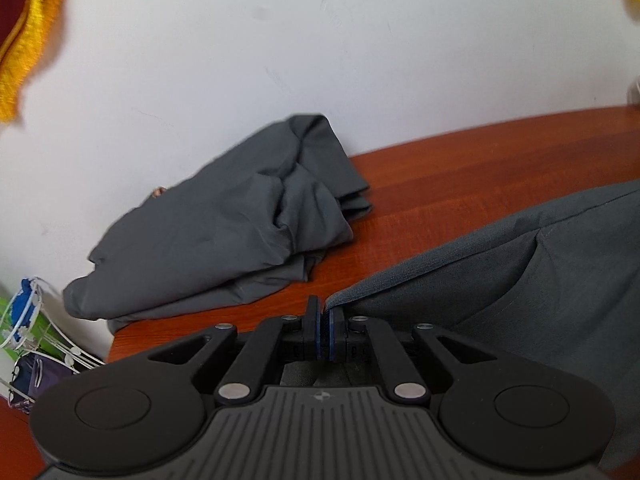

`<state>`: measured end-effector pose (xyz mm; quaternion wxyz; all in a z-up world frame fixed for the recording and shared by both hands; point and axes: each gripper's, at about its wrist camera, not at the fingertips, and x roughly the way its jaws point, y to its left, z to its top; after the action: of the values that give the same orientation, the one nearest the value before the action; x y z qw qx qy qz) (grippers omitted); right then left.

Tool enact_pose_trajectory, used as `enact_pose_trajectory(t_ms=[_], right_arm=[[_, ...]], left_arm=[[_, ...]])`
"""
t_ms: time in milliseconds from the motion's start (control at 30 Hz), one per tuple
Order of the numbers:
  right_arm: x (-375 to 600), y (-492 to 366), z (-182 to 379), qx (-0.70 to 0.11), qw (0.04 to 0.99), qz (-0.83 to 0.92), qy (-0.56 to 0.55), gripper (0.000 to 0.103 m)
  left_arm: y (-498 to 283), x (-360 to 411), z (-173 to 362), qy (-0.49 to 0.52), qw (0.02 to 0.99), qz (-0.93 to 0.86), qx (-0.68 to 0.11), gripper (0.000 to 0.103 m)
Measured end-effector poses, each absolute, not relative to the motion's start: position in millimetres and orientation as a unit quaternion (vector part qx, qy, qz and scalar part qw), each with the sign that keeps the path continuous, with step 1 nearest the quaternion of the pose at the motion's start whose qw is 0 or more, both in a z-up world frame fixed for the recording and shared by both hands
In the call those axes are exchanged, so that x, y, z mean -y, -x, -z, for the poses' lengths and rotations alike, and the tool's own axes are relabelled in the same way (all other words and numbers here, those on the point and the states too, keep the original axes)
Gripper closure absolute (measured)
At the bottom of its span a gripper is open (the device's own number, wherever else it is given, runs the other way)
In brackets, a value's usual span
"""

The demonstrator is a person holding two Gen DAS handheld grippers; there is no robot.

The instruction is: Fold clothes

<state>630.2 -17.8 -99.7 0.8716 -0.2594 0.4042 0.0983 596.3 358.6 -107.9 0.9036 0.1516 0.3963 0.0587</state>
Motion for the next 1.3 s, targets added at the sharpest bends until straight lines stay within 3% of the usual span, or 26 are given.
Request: enact_pose_trajectory(t_ms=[833,967,1067,1133,1300], right_arm=[[-6,-682,160,-0.472,0.816,-0.094,0.321,0.101],[-7,-684,168,-0.478,0.811,-0.098,0.323,0.100],[-7,-685,169,-0.476,0.812,-0.098,0.322,0.098],[-8,-682,163,-0.469,0.818,-0.101,0.317,0.086],[-7,-671,143,-0.451,0.837,-0.107,0.292,0.074]], left_arm=[[-638,-361,169,-0.180,0.869,-0.039,-0.459,0.094],[-639,-364,167,-0.172,0.869,-0.043,-0.462,0.085],[-638,-368,162,-0.161,0.872,-0.048,-0.461,0.064],[-636,-369,158,-0.157,0.874,-0.045,-0.457,0.064],[-625,-370,142,-0.149,0.881,-0.042,-0.448,0.061]])
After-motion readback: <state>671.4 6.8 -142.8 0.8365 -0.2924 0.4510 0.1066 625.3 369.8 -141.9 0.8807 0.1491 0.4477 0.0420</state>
